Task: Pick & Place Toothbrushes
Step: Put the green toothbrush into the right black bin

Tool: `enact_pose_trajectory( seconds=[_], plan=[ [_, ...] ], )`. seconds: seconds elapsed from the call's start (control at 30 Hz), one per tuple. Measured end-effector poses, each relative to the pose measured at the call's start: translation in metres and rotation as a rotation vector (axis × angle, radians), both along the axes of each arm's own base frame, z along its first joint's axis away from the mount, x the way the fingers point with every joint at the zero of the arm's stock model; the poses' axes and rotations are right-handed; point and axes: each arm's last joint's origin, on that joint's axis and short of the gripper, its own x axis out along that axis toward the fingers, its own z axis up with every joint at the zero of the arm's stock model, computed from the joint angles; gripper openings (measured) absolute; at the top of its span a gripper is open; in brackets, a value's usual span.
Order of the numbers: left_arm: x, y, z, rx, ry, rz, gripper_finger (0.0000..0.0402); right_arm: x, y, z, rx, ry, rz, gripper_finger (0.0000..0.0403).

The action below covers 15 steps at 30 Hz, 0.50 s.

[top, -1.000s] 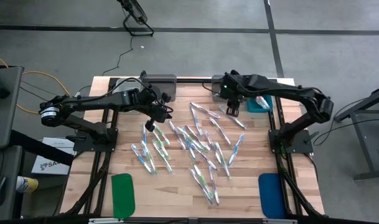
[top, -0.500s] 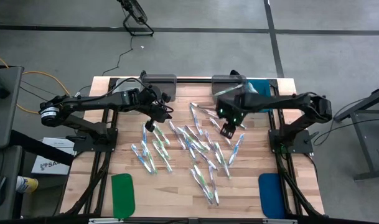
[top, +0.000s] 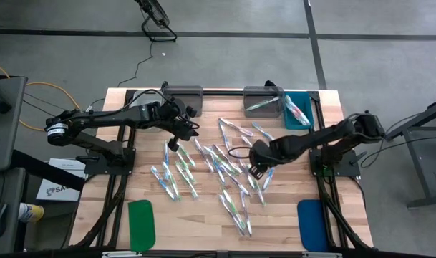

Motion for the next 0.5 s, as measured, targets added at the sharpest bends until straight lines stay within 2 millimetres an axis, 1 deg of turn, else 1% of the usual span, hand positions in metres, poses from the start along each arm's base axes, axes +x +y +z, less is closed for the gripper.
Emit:
enact_pose_trajectory(
  seconds=[0.13,0.2,0.4,0.5],
  plan=[
    [0.0,0.0,0.0,-0.008,0.0,0.007,0.0001,0.003,0.012,-0.003,-0.03,-0.07,0.008,0.0136],
    [0.0,0.0,0.0,-0.011,0.0,0.01,0.0001,0.003,0.016,-0.004,-0.041,-0.075,0.019,0.0136],
    [0.002,0.0,0.002,0.009,-0.027,-0.001,0.0001,0.006,0.018,-0.008,-0.04,-0.069,0.057,0.0136],
    [0.002,0.001,0.003,0.025,-0.036,-0.011,0.0001,0.008,0.019,-0.013,-0.023,-0.059,0.029,0.0136]
  ],
)
